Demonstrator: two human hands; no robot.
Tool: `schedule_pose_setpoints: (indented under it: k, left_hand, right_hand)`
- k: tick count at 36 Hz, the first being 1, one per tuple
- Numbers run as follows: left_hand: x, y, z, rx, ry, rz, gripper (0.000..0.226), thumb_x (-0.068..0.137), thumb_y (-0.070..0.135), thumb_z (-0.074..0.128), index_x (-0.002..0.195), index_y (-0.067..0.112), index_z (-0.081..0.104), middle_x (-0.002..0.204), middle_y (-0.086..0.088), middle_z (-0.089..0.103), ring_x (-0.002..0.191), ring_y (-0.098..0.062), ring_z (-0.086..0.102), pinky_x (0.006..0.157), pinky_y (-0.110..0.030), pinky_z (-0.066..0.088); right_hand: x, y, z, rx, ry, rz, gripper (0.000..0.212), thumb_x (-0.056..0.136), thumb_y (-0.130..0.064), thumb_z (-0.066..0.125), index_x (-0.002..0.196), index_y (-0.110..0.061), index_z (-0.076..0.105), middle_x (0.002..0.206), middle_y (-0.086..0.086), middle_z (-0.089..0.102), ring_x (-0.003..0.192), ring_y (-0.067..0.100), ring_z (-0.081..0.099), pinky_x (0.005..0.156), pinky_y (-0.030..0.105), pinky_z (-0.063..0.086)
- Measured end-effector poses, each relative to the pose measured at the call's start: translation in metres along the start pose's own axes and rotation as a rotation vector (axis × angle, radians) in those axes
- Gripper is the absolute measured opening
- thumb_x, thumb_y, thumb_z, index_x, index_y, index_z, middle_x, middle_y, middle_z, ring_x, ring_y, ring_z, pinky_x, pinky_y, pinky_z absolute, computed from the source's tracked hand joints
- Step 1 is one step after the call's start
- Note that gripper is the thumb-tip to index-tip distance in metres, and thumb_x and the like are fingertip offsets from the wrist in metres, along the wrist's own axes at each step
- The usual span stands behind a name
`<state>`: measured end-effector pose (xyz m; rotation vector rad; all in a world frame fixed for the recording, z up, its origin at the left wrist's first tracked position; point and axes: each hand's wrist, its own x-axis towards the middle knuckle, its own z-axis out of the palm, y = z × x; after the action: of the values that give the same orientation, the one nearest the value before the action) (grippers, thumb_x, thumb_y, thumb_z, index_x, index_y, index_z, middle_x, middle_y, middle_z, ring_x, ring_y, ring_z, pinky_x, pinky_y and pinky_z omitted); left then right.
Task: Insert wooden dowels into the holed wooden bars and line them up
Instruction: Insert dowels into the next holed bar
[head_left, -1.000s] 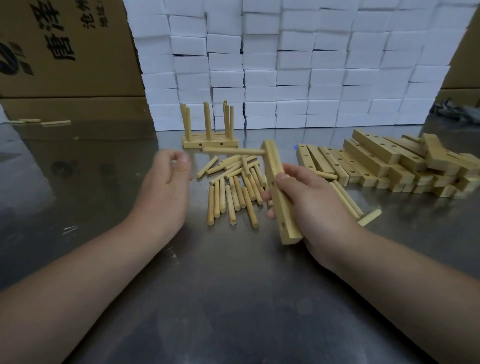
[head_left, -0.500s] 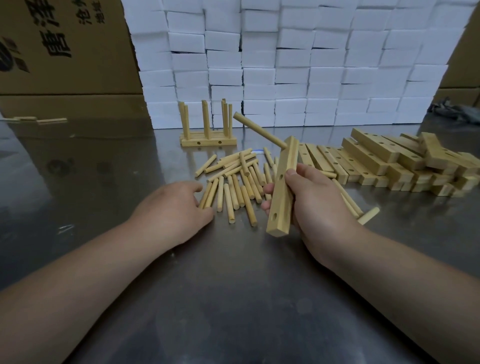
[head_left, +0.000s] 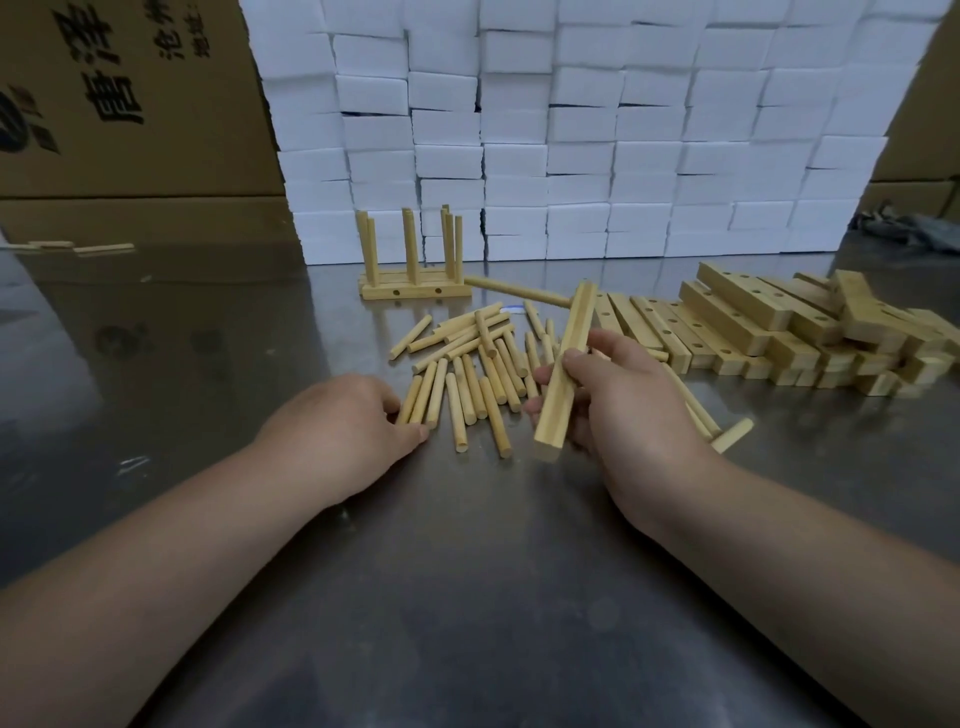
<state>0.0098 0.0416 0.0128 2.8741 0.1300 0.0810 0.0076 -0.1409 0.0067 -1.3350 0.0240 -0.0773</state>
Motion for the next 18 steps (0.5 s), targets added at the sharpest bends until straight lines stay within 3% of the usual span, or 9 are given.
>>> schedule_pose_setpoints:
  k: [5, 8, 12, 16, 18]
  left_hand:
    - [-0.005, -0.002, -0.007, -0.011, 0.06, -0.022, 0.015, 0.087, 0.027, 0.054, 0.094, 0.03, 0.066, 0.081, 0.005, 0.062, 0.074, -0.012, 0.056, 0.065, -0.03, 0.05]
    - [-0.004, -0.004, -0.011, -0.072, 0.26, 0.001, 0.013, 0.089, 0.026, 0.049, 0.087, 0.03, 0.061, 0.078, 0.003, 0.059, 0.068, -0.013, 0.053, 0.055, -0.029, 0.041]
    - [-0.009, -0.003, -0.01, -0.328, 0.48, 0.2, 0.01, 0.092, 0.024, 0.044, 0.091, 0.03, 0.052, 0.083, 0.011, 0.048, 0.071, -0.006, 0.046, 0.054, -0.024, 0.03]
    - [-0.022, 0.008, -0.005, -0.474, 0.43, 0.384, 0.013, 0.09, 0.028, 0.04, 0.084, 0.039, 0.044, 0.075, 0.012, 0.046, 0.067, 0.008, 0.045, 0.051, -0.02, 0.029]
    - [-0.026, 0.009, -0.003, -0.455, 0.374, 0.418, 0.012, 0.088, 0.033, 0.037, 0.082, 0.04, 0.045, 0.07, 0.009, 0.05, 0.066, 0.007, 0.047, 0.049, -0.021, 0.031]
  right_hand:
    - [0.003, -0.003, -0.001, 0.067, 0.017, -0.007, 0.049, 0.093, -0.003, 0.042, 0.14, -0.018, 0.034, 0.087, 0.008, 0.066, 0.054, 0.014, 0.066, 0.06, 0.034, 0.058]
    - [0.003, -0.003, -0.002, 0.078, 0.02, -0.011, 0.05, 0.094, -0.003, 0.039, 0.141, -0.017, 0.033, 0.093, 0.009, 0.065, 0.054, 0.011, 0.066, 0.05, 0.026, 0.054]
    - [0.001, -0.003, -0.003, 0.079, 0.01, -0.021, 0.052, 0.094, -0.002, 0.039, 0.143, -0.018, 0.034, 0.096, 0.009, 0.066, 0.057, 0.012, 0.066, 0.052, 0.025, 0.053]
    - [-0.001, -0.004, -0.002, 0.071, -0.018, -0.028, 0.049, 0.094, -0.001, 0.036, 0.14, -0.02, 0.041, 0.09, 0.007, 0.067, 0.056, 0.011, 0.064, 0.057, 0.026, 0.056]
    - [-0.001, -0.005, -0.002, 0.056, -0.039, -0.034, 0.047, 0.094, -0.002, 0.035, 0.136, -0.02, 0.046, 0.09, 0.007, 0.067, 0.057, 0.012, 0.064, 0.058, 0.026, 0.056]
